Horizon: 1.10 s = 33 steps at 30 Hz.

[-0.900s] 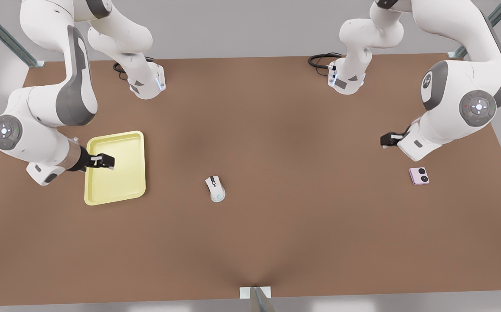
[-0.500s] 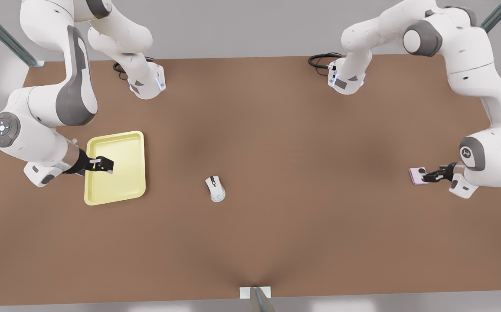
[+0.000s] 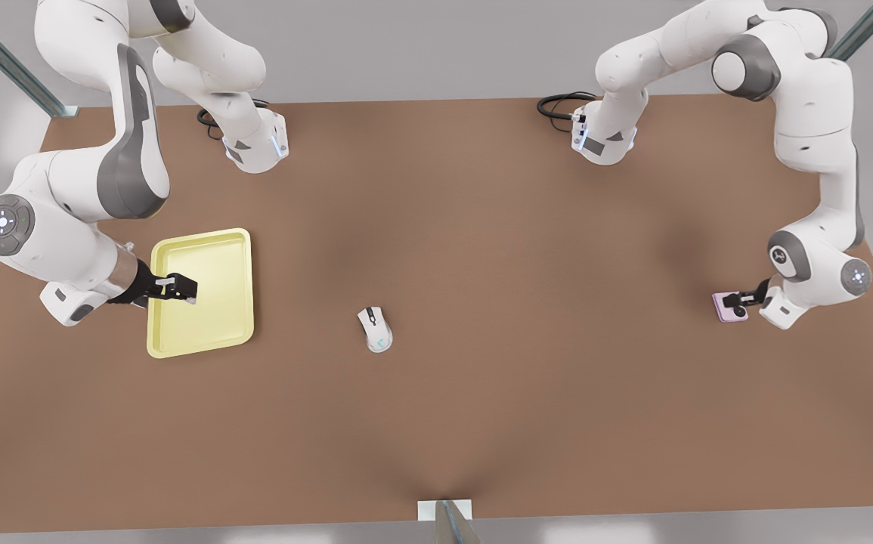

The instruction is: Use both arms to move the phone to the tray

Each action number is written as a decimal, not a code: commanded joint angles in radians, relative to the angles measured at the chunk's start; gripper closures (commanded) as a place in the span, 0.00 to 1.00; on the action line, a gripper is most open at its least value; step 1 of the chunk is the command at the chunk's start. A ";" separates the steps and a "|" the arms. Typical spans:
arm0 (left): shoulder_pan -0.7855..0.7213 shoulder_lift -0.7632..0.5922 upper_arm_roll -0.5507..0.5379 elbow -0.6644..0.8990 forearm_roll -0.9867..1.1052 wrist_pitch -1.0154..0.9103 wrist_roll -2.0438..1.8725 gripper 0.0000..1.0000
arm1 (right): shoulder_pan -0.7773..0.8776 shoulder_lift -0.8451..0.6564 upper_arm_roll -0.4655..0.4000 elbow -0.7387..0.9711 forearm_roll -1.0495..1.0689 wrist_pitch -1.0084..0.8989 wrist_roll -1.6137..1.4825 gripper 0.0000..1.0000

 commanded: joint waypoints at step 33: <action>-0.025 0.043 0.005 -0.008 -0.011 0.102 0.049 0.15 | 0.000 -0.001 0.000 0.001 0.001 0.000 0.000 0.00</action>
